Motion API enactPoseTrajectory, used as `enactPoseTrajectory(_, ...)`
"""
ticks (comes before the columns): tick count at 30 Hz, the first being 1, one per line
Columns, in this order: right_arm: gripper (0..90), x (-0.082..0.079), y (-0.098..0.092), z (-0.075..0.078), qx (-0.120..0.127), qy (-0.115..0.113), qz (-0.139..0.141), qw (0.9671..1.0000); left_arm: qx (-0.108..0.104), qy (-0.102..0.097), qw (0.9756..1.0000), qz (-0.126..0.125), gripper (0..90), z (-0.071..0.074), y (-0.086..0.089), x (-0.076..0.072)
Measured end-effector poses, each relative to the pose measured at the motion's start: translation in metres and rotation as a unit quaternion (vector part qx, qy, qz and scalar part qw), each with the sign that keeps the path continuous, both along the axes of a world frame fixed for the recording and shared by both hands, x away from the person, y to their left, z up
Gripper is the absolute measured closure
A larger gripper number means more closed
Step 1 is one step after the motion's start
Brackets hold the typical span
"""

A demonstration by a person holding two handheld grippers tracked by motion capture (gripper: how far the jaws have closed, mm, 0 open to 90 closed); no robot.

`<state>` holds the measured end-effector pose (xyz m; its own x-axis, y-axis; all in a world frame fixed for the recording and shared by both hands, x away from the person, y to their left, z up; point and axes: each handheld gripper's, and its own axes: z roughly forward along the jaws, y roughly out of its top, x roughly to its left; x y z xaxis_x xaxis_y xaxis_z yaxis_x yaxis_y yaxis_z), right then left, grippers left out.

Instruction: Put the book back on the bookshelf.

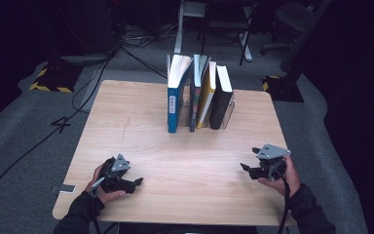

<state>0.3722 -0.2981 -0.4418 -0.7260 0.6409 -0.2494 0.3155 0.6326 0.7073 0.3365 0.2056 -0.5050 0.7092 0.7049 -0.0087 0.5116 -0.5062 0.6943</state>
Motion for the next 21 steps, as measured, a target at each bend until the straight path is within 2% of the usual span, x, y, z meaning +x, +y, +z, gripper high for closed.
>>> enactPoseTrajectory(9,25.2,-0.010,-0.021,-0.016,0.015,0.009,0.004,0.9998,0.002,0.000,1.0000,0.003,16.6,0.000,0.001,-0.001)
enactPoseTrajectory(17,24.9,-0.019,-0.046,-0.031,0.034,0.021,-0.010,0.9992,0.001,0.001,1.0000,0.003,16.6,0.000,0.001,-0.001)
enactPoseTrajectory(18,24.8,-0.022,-0.055,-0.035,0.048,0.030,-0.019,0.9982,0.001,0.001,1.0000,0.003,16.6,0.000,0.001,-0.001)
enactPoseTrajectory(21,23.7,-0.025,-0.066,-0.042,0.059,0.039,-0.034,0.9969,0.001,0.001,1.0000,0.003,16.6,0.000,0.001,-0.001)
